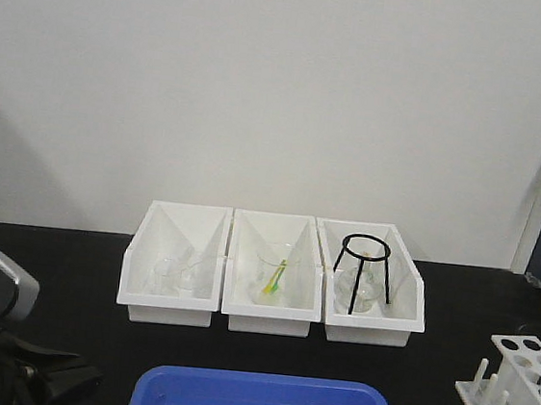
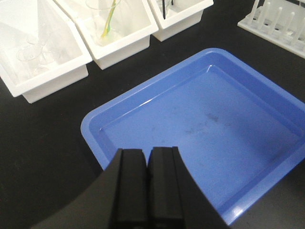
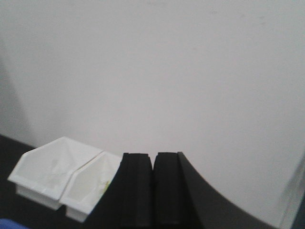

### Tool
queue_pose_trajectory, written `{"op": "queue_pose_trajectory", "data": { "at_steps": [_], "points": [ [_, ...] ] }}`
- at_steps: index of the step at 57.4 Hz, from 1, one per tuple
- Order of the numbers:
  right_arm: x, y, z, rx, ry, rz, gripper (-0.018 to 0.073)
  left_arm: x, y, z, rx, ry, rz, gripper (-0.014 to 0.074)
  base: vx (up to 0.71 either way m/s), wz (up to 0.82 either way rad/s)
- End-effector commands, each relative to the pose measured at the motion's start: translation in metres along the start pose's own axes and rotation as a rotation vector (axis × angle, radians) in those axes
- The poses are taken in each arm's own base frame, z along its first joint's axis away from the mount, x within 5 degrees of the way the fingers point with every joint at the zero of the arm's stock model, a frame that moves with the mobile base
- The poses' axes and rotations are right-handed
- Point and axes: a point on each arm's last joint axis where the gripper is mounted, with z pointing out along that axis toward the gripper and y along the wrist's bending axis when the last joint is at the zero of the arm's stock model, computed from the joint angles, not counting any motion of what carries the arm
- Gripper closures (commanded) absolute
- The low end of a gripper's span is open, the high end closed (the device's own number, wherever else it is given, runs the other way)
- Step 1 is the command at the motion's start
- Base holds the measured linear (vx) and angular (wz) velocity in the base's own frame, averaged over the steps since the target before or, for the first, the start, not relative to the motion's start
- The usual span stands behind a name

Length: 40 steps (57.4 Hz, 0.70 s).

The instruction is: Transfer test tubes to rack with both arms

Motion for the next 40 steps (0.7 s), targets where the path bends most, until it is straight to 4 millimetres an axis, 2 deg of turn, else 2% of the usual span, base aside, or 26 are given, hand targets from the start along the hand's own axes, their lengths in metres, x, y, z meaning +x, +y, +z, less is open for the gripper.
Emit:
{"op": "queue_pose_trajectory", "data": {
  "at_steps": [1, 16, 40],
  "points": [
    [-0.006, 0.003, -0.001, -0.044, 0.009, 0.025, 0.0567, -0.017, -0.001, -0.01, 0.012, -0.105, -0.008, 0.0618, 0.0, 0.0],
    [-0.005, 0.014, -0.002, -0.165, 0.017, 0.033, 0.0567, -0.017, -0.001, -0.01, 0.012, -0.105, -0.008, 0.0617, 0.0, 0.0],
    [-0.005, 0.015, -0.002, -0.18, 0.018, 0.033, 0.0567, -0.018, -0.001, -0.01, 0.011, -0.12, -0.007, 0.0617, 0.0, 0.0]
  ]
}}
